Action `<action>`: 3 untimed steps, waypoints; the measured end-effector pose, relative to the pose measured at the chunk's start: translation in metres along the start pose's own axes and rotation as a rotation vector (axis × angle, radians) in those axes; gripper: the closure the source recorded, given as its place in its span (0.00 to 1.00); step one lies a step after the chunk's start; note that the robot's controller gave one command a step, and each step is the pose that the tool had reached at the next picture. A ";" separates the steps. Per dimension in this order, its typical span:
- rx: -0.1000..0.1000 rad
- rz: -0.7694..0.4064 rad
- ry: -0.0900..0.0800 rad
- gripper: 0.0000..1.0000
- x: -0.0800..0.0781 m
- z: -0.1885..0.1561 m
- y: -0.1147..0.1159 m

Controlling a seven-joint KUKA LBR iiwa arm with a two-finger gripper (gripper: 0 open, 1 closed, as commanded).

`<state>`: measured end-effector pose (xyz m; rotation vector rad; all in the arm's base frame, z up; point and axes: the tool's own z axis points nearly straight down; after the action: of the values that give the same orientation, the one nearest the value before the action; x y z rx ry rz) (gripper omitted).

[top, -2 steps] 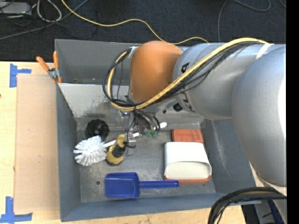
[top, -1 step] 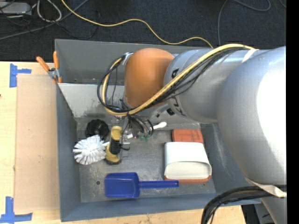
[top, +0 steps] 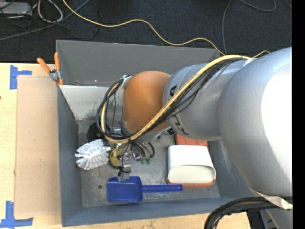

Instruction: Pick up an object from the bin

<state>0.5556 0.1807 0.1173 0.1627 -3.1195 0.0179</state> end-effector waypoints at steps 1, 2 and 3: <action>-0.004 -0.023 -0.007 0.00 0.013 0.001 0.006; -0.003 -0.034 -0.005 1.00 -0.008 -0.003 -0.002; -0.003 -0.034 -0.005 1.00 -0.008 -0.003 -0.002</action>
Offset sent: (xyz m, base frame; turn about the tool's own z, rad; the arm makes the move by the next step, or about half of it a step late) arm -0.0157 0.0125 0.0725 -0.3973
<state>0.5633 0.1797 0.1203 0.2155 -3.1209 0.0128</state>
